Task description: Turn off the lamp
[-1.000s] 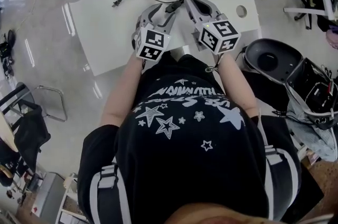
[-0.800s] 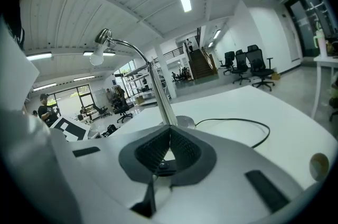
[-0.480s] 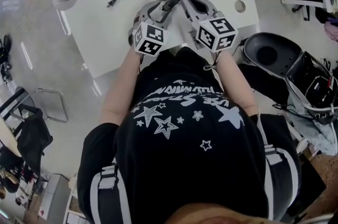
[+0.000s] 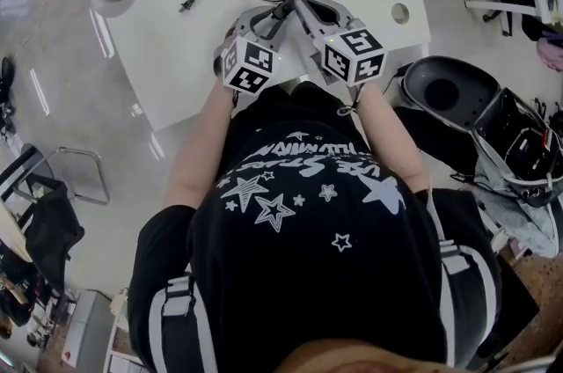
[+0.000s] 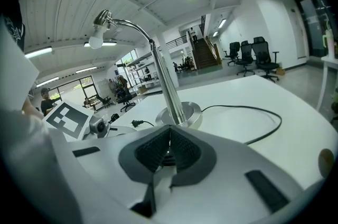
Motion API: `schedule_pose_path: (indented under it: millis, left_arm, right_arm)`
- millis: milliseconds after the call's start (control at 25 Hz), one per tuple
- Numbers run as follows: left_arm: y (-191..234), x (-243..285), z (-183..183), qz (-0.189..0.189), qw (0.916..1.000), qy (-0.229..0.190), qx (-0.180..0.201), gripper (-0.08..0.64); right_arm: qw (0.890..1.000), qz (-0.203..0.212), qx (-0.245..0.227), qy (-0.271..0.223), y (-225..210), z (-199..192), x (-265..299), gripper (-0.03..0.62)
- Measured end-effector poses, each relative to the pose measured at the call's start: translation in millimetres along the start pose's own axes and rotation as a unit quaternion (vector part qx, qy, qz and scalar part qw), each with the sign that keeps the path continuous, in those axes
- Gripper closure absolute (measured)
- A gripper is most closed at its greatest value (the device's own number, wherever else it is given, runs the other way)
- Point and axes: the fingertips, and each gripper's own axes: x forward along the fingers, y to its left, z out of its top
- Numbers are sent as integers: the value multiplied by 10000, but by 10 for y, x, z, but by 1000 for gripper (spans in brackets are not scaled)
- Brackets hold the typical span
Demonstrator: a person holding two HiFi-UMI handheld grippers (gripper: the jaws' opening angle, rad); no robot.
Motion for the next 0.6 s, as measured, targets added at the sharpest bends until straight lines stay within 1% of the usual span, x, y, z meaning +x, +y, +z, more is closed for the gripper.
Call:
schedule_pose_path:
  millis: [120,240,400,600]
  left_arm:
    - [-4,-4,13,-47,10000,7,-6,434]
    - [-8,-6,21,-69,10000,3,-29,434]
    - [-5,-14,20,-83,10000,-12,-19,434]
    - [-17,-18,22,-100,9999,3,7,434]
  right_arm:
    - [9998,51,-16,197,9,-63,35,586]
    - [9981,250,-9,571,33,-190,96,586]
    - [9938,384,-252,1017,55,-322,168,586]
    - [9884,419,-533,1356,55,-392,201,586]
